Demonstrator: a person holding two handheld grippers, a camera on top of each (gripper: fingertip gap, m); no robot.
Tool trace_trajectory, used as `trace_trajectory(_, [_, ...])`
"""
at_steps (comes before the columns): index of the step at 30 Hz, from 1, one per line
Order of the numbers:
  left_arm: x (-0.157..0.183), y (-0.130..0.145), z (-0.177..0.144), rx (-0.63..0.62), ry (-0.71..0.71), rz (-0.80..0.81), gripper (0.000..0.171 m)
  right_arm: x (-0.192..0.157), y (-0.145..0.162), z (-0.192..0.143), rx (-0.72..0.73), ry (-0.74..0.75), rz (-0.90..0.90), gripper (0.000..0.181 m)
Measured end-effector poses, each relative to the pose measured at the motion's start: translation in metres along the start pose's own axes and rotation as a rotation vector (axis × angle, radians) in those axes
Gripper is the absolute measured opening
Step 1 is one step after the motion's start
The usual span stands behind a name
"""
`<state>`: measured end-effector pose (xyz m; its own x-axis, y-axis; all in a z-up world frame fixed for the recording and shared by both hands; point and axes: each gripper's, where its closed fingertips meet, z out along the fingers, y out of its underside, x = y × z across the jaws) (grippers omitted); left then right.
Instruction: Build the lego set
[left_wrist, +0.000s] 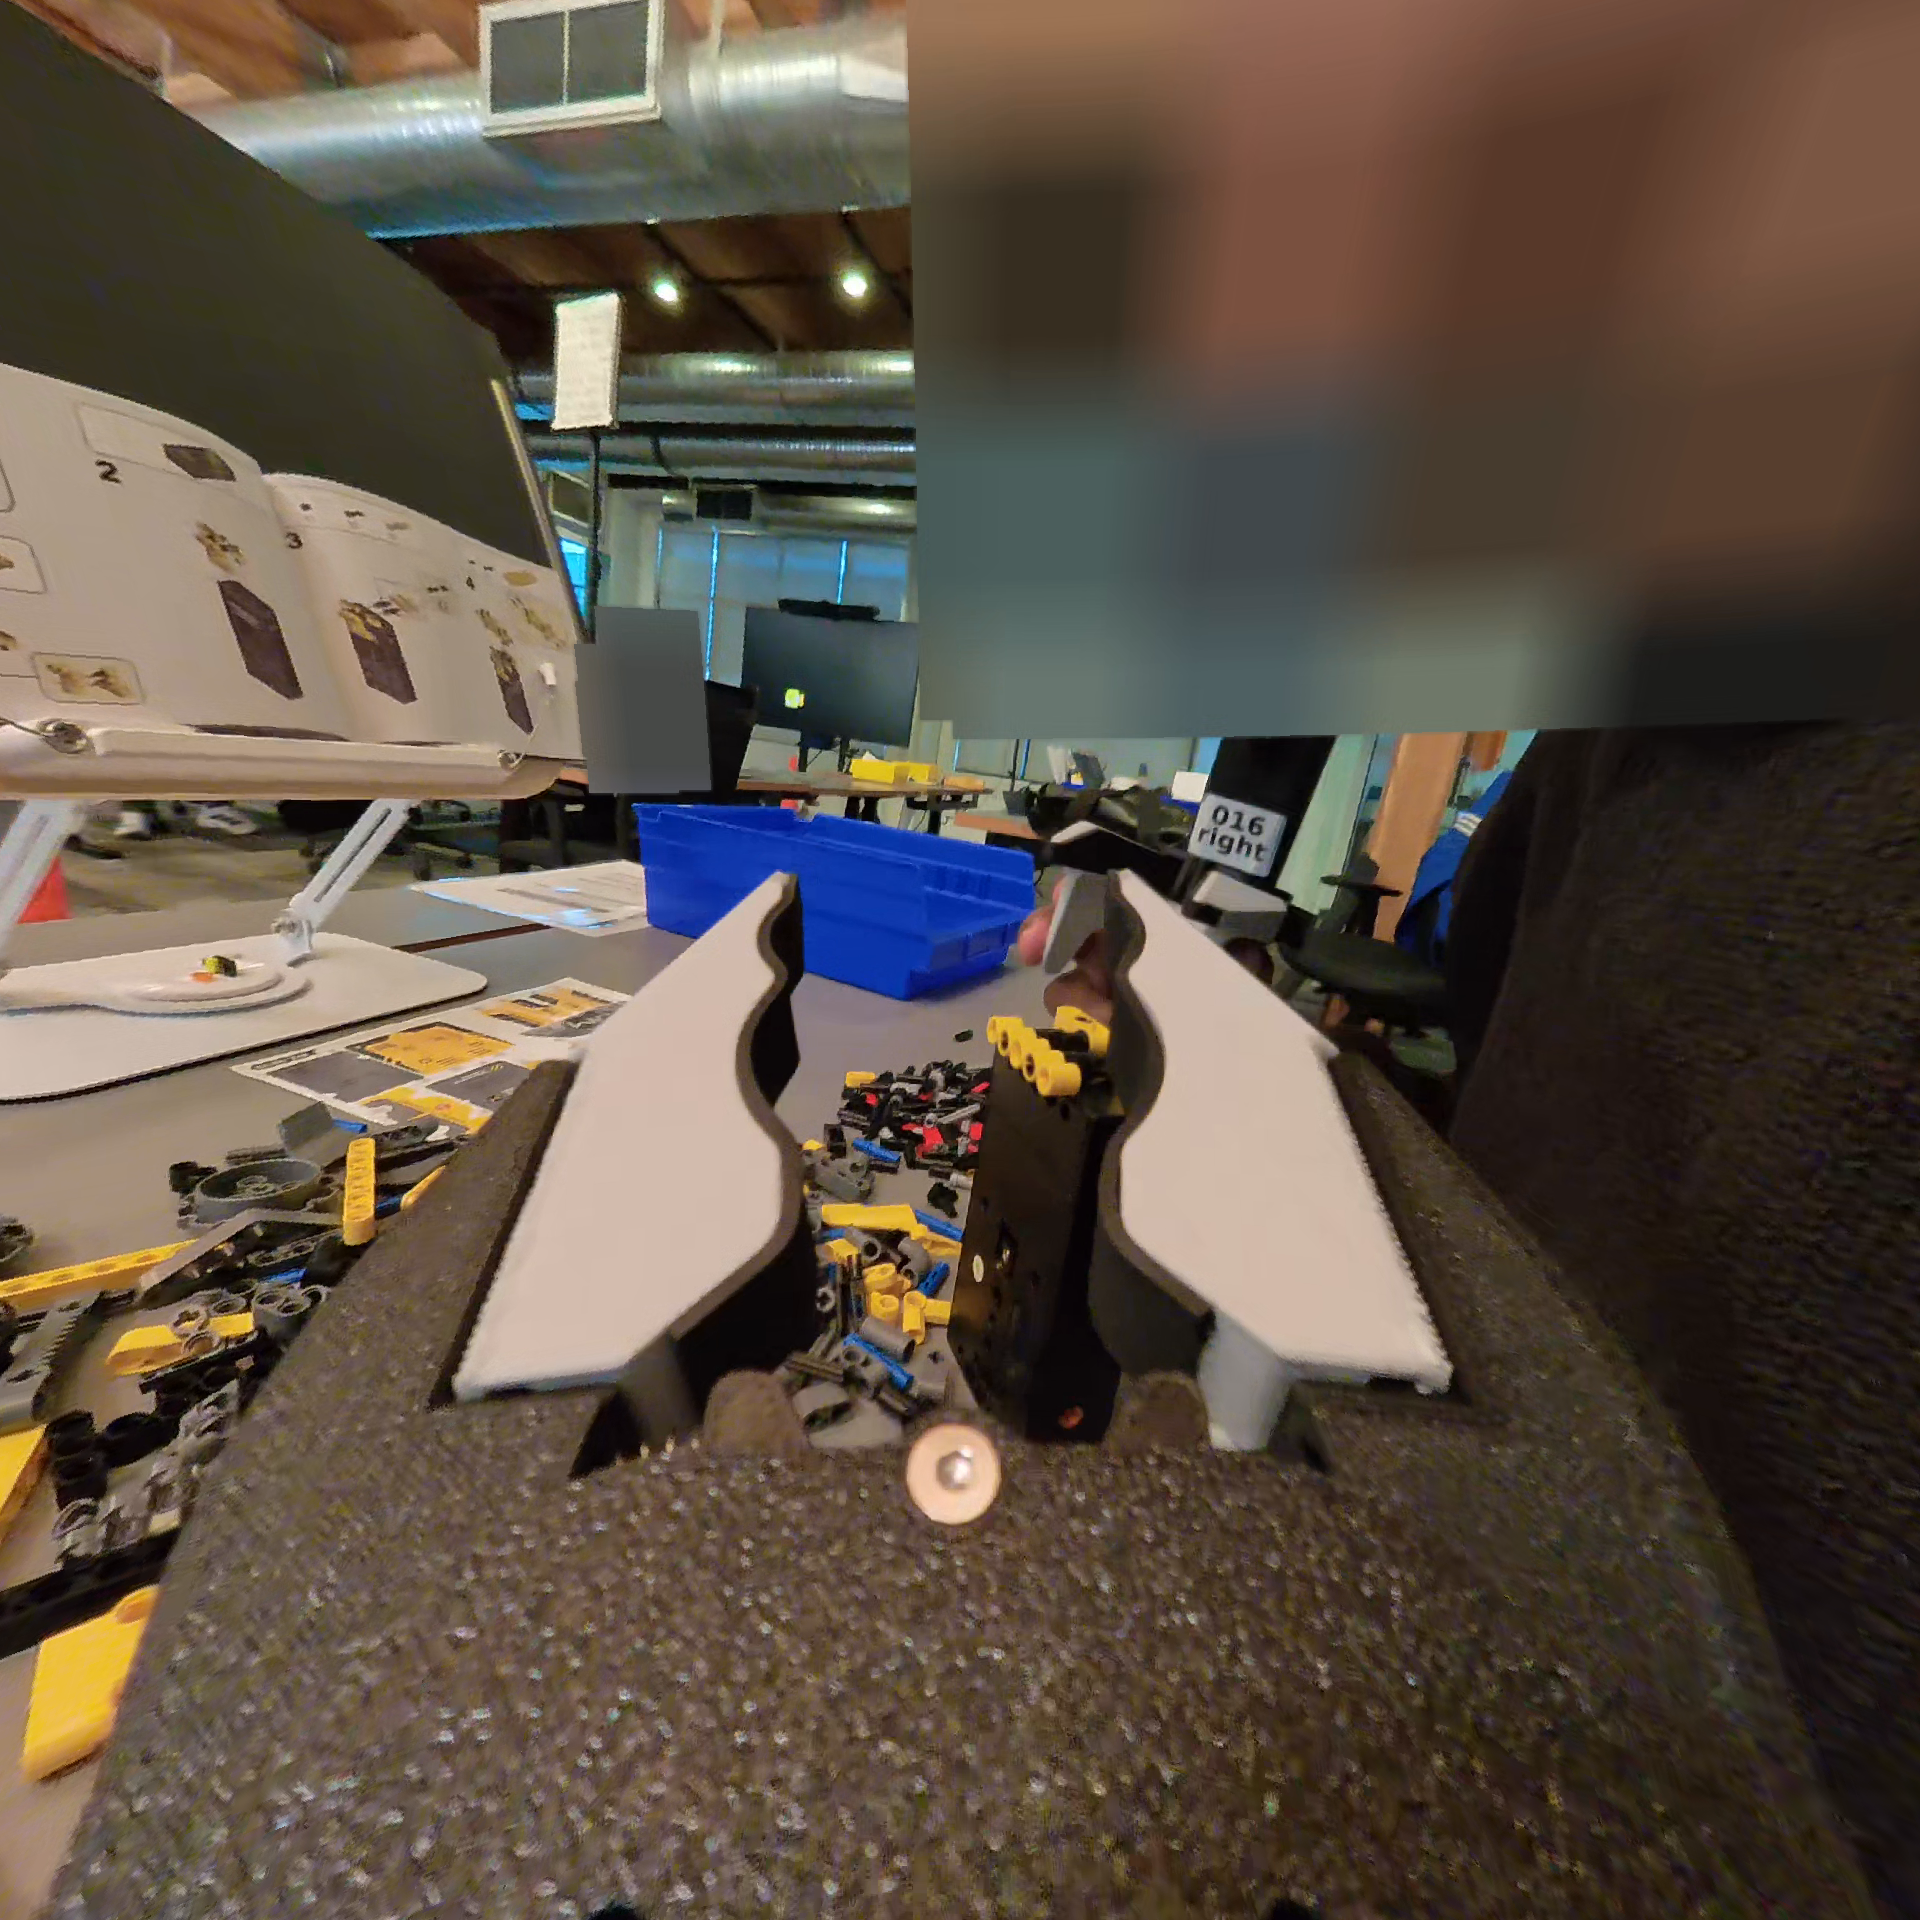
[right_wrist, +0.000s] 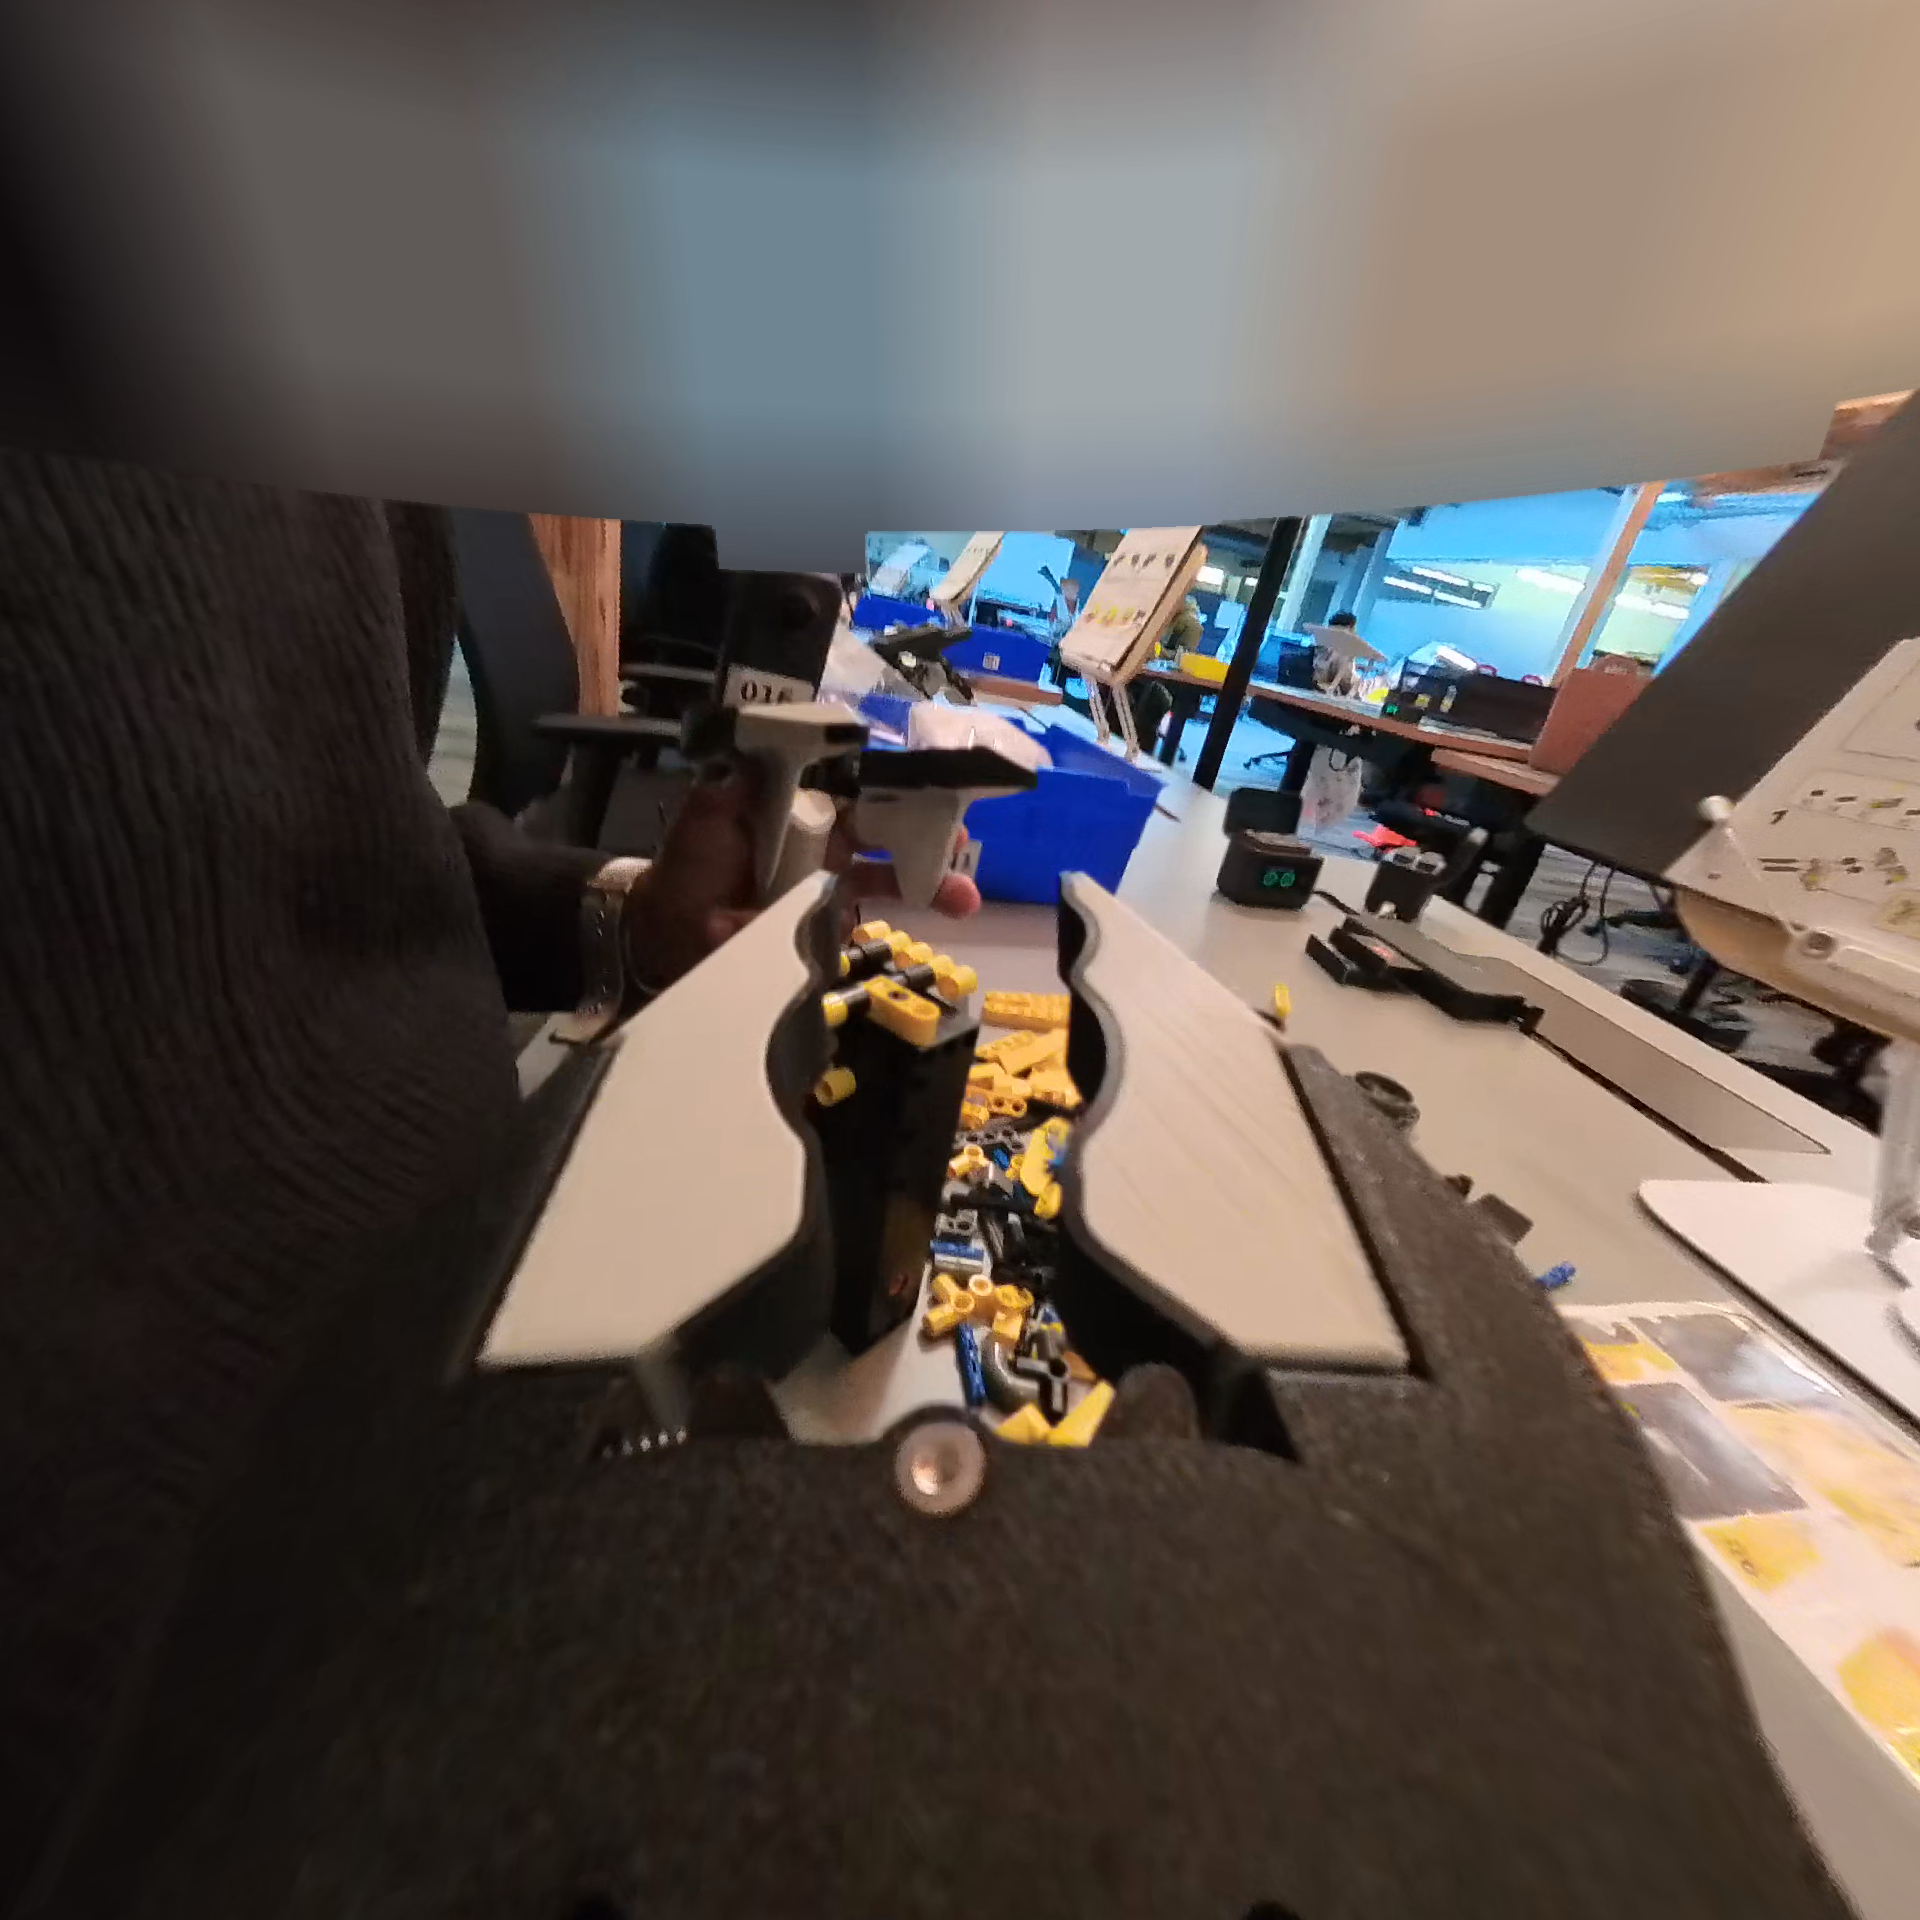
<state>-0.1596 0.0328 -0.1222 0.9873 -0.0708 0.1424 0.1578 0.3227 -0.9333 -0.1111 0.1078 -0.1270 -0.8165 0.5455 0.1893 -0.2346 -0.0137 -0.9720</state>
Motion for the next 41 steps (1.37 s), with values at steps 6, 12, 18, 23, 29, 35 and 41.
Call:
trace_trajectory(6, [-0.007,-0.002,-0.002,0.008,-0.037,0.006,0.056,0.001,0.01,0.003,-0.053,0.012,-0.03,0.04])
trace_trajectory(12, [-0.011,-0.005,-0.004,0.029,-0.058,0.003,0.055,0.001,0.019,0.006,-0.102,0.025,-0.059,0.04])
trace_trajectory(18, [-0.01,-0.001,-0.002,0.006,-0.059,0.022,0.054,0.003,0.033,0.009,-0.181,0.045,-0.107,0.039])
trace_trajectory(23, [-0.009,0.001,-0.001,-0.001,-0.061,0.035,0.054,0.003,0.041,0.01,-0.22,0.052,-0.131,0.04])
trace_trajectory(29, [-0.01,0.001,-0.001,-0.001,-0.063,0.035,0.054,0.005,0.04,0.009,-0.221,0.065,-0.137,0.039])
trace_trajectory(35, [-0.01,0.003,0.0,-0.01,-0.062,0.042,0.055,0.051,0.016,-0.011,-0.094,0.288,-0.019,0.031])
trace_trajectory(41, [-0.008,0.004,0.001,-0.017,-0.046,0.019,0.055,0.097,0.008,-0.046,-0.008,0.529,0.121,0.018])
